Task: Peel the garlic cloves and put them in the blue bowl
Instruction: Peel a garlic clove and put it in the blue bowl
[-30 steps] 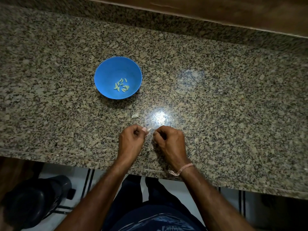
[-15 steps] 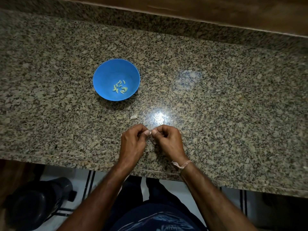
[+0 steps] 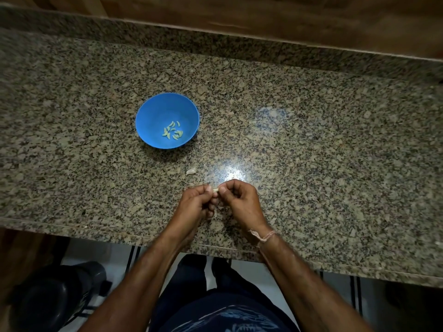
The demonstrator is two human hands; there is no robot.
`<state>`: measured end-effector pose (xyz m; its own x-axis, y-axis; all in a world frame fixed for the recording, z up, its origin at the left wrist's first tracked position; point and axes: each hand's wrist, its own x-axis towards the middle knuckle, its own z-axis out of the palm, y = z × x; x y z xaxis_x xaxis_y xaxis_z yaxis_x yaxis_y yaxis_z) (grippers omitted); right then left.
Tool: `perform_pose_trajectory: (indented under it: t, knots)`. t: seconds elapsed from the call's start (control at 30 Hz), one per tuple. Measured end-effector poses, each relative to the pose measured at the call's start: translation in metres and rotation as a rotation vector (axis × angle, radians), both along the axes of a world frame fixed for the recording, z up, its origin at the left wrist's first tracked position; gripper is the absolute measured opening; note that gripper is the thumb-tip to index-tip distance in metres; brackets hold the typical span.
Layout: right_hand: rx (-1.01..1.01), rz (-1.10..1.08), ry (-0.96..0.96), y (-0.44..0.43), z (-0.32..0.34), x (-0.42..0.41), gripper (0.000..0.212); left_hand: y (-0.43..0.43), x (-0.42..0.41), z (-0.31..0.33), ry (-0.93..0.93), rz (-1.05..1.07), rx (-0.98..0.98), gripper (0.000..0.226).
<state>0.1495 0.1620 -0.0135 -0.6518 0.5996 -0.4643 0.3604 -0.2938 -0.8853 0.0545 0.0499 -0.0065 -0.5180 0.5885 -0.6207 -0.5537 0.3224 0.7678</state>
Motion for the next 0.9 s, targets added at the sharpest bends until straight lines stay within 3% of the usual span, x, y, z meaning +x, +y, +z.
perform_pose_trajectory:
  t: [0.13,0.27,0.33,0.47,0.6,0.9]
  knots:
    - [-0.13,-0.054,-0.016,-0.006,0.005,-0.002,0.016,-0.001,0.004,0.002,0.12,-0.015,0.0,0.025]
    - [-0.273,-0.126,0.008,-0.009,0.009,-0.005,0.017,-0.002,0.001,0.003,0.513,-0.135,-0.093,0.018]
    - [-0.292,-0.15,0.013,-0.009,0.008,-0.005,0.017,-0.003,-0.001,0.003,0.624,-0.134,-0.145,0.008]
    - [-0.233,-0.174,-0.021,-0.01,0.005,-0.006,0.019,-0.007,-0.008,0.002,0.744,-0.128,-0.207,0.019]
    - [-0.167,-0.173,-0.06,-0.011,0.005,-0.007,0.024,-0.01,-0.015,0.002,0.921,-0.195,-0.156,0.005]
    - [0.061,-0.14,-0.133,-0.019,-0.001,-0.011,0.032,-0.014,-0.023,0.0,1.159,-0.328,-0.17,0.006]
